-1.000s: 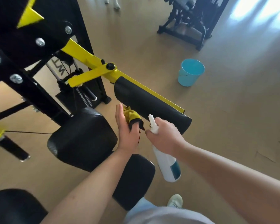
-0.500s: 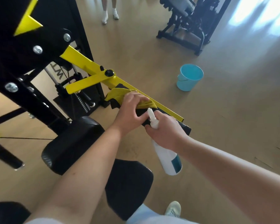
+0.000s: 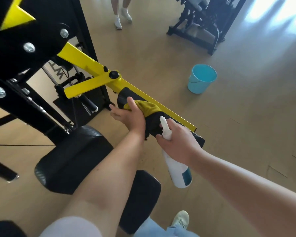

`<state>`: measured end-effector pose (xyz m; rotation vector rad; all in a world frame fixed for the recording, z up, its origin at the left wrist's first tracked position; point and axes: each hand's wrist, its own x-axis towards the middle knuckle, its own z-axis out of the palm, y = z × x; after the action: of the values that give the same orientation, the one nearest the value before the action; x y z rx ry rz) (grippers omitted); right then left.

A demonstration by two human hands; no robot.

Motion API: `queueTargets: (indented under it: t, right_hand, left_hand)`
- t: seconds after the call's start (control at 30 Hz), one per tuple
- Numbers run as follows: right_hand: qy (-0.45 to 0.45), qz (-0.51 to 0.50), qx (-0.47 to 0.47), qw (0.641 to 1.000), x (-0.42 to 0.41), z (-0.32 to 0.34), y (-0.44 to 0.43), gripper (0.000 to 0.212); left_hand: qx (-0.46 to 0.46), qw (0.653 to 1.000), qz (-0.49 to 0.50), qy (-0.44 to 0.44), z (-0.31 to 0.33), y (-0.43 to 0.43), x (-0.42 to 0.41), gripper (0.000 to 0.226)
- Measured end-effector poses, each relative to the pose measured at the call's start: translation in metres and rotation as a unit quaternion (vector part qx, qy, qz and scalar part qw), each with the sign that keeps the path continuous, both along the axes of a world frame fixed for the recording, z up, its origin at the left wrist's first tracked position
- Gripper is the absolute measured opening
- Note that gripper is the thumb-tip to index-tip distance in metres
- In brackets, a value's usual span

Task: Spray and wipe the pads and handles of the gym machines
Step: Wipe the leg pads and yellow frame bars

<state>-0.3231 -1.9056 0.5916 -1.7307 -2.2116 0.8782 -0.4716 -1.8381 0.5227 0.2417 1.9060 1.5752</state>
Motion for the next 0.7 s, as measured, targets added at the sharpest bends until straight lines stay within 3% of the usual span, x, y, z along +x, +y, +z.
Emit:
queueTargets:
  t: [0.1,0.17,0.3,0.5,0.7]
  right_hand:
    - [0.016,0.000,-0.001,1.000,0.004,-0.001,0.001,0.027]
    - [0.017,0.009,-0.008,1.000,0.006,-0.003,0.001,0.027]
    - [0.024,0.020,-0.018,0.999,0.007,-0.004,0.005,0.020]
    - [0.033,0.009,-0.028,0.999,0.004,-0.003,0.012,0.022]
    - [-0.002,0.021,-0.028,0.999,-0.006,-0.003,0.013,0.026]
  left_hand:
    - [-0.115,0.983,0.133,-0.053,-0.007,0.000,0.016,0.072]
    - [-0.154,0.978,0.112,-0.088,-0.009,-0.007,0.021,0.073]
    - [-0.086,0.994,0.022,-0.060,-0.013,-0.022,0.045,0.079]
    - [-0.015,0.993,-0.106,0.054,-0.011,-0.009,0.027,0.120]
    - [-0.020,0.990,-0.084,0.115,-0.008,0.029,-0.033,0.089]
